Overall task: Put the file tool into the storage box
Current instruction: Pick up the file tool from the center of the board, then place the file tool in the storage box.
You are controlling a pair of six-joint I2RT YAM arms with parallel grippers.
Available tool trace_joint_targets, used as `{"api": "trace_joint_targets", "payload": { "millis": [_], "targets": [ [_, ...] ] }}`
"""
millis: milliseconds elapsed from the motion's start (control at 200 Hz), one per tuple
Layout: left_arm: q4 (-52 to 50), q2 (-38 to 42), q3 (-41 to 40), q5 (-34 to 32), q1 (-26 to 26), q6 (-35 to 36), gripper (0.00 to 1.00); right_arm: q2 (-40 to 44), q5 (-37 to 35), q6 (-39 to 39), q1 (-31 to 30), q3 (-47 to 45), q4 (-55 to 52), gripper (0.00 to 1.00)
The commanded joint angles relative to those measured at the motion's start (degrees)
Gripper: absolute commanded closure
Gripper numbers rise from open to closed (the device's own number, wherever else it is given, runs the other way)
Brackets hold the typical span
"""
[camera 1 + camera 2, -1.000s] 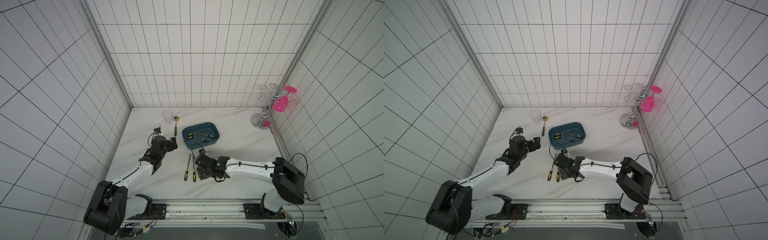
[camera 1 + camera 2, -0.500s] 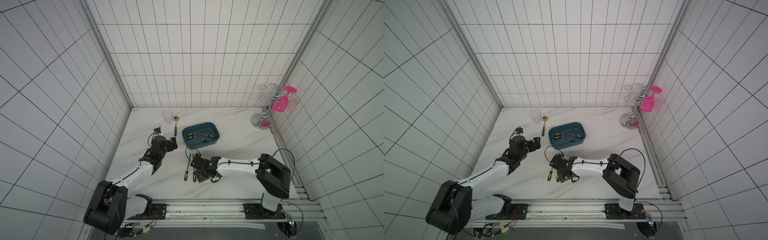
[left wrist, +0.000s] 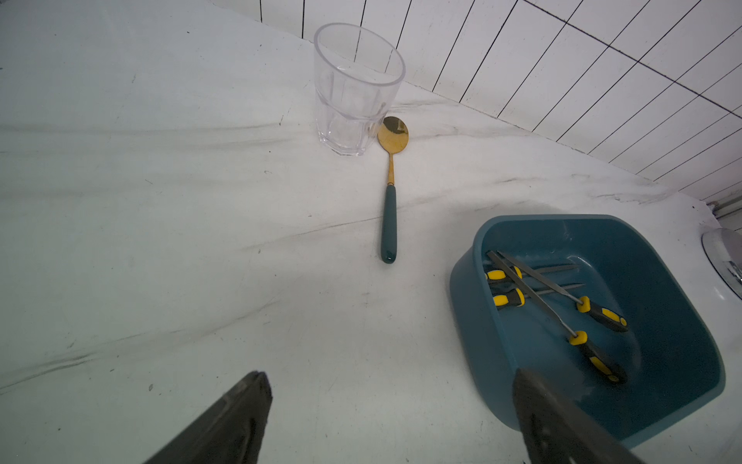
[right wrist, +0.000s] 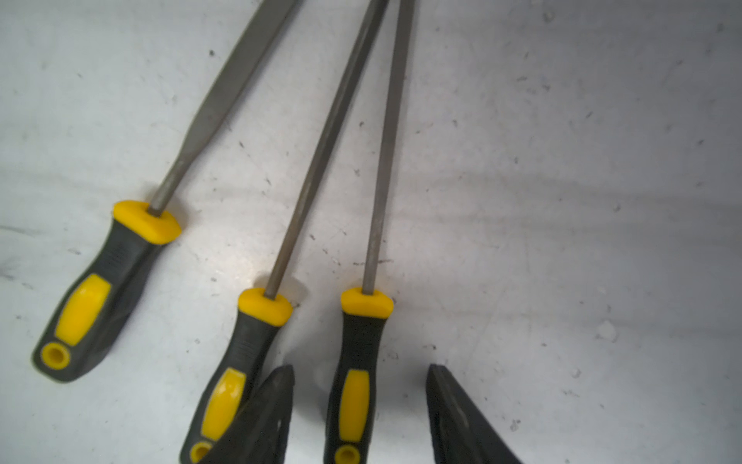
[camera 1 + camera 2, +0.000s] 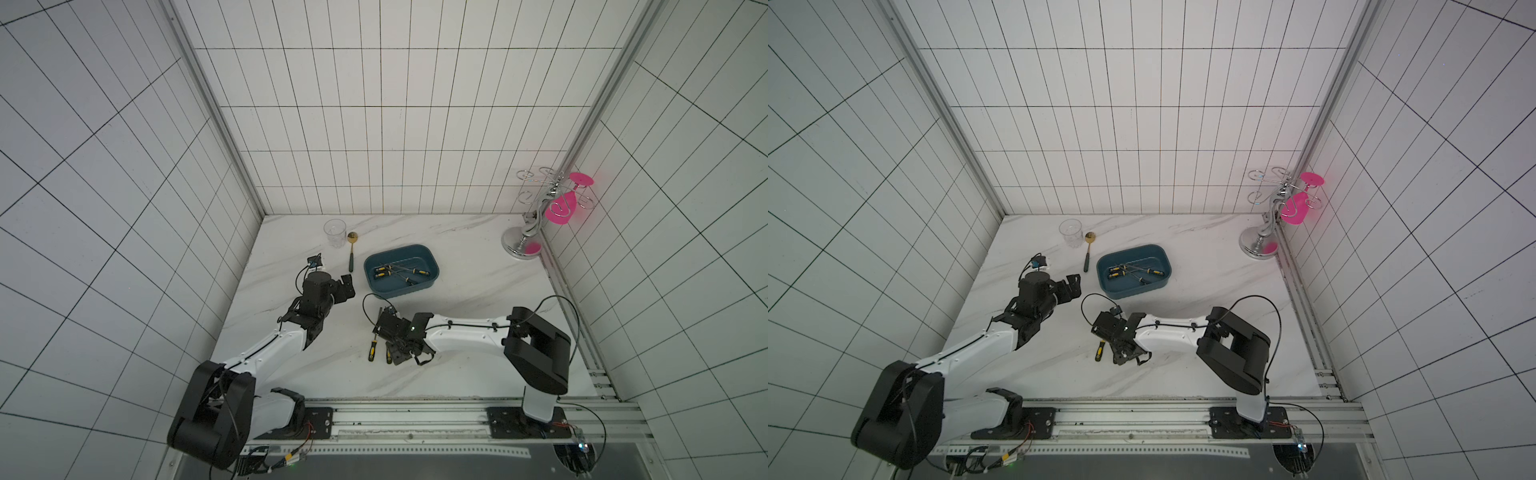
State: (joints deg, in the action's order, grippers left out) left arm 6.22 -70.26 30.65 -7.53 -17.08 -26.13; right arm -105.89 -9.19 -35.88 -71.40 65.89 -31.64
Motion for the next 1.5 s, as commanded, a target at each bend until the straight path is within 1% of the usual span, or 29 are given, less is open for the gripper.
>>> {"api": "trace_joint_targets", "payload": {
  "millis": [0,75,130,205,275,340,425,565,745,885,1019,1084,1189,1259,1329,1439,1494],
  "targets": [
    [0.1,0.5,1.4,-0.6,0.4,-0.2,0.02,-2.0,-1.2,-0.9,-0.6,1.1,-2.5,0.5],
    [0.0,0.6,1.3,-0.7,0.3,-0.1,0.02,-1.6,-1.6,-1.1,-0.6,0.9,-2.5,0.55],
    [-0.1,0.6,1.3,-0.7,0.4,-0.1,0.02,-1.2,-2.2,-1.2,-0.6,0.7,-2.7,0.58],
    [-0.1,0.7,1.3,-0.8,0.4,-0.1,0.02,-0.4,-3.1,-1.2,-0.6,0.3,-2.8,0.68],
    [-0.1,0.7,1.3,-0.8,0.4,-0.1,0.02,0.3,-3.9,-1.2,-0.6,0.0,-3.1,0.75],
    [-0.1,0.8,1.3,-0.8,0.3,-0.1,0.02,1.1,-4.9,-1.2,-0.6,-0.5,-3.3,0.81],
    [-0.2,0.9,1.2,-0.8,0.3,-0.1,0.02,2.1,-6.1,-1.4,-0.6,-1.2,-3.6,0.86],
    [0.0,1.1,1.1,-0.7,0.3,-0.1,0.02,4.1,-7.9,-1.7,-0.6,-2.5,-4.3,0.88],
    [0.0,0.9,1.0,-0.5,0.3,-0.1,0.02,7.9,-10.9,-1.5,-0.6,-4.2,-5.1,0.88],
    [0.1,1.1,0.9,-0.6,0.3,-0.1,0.02,11.8,-13.1,0.5,-0.6,-4.9,-5.9,0.88],
    [0.1,1.3,0.7,-0.5,0.3,-0.2,0.02,17.3,-14.9,5.8,-0.2,-5.8,-5.7,0.87],
    [0.3,1.5,0.7,-0.5,0.3,-0.3,0.02,20.3,-15.2,10.4,0.3,-6.3,-4.7,0.87],
    [0.5,1.5,0.7,-0.3,0.3,-0.3,0.02,24.3,-14.0,20.2,2.2,-7.1,-1.6,0.86],
    [0.6,1.5,0.7,-0.1,0.3,-0.4,0.02,26.0,-10.0,27.9,4.0,-7.7,0.4,0.86],
    [0.3,1.8,0.7,-0.3,0.3,-0.3,0.02,26.5,-8.9,32.4,6.4,-6.6,0.4,0.87],
    [0.2,3.1,0.2,-1.4,0.4,-0.2,0.02,27.3,-1.3,39.5,11.4,-5.1,1.5,0.87],
    [0.6,3.7,-0.2,-1.2,0.6,-0.5,0.02,26.8,0.8,43.2,13.1,-3.8,1.8,0.87]
  ]
}}
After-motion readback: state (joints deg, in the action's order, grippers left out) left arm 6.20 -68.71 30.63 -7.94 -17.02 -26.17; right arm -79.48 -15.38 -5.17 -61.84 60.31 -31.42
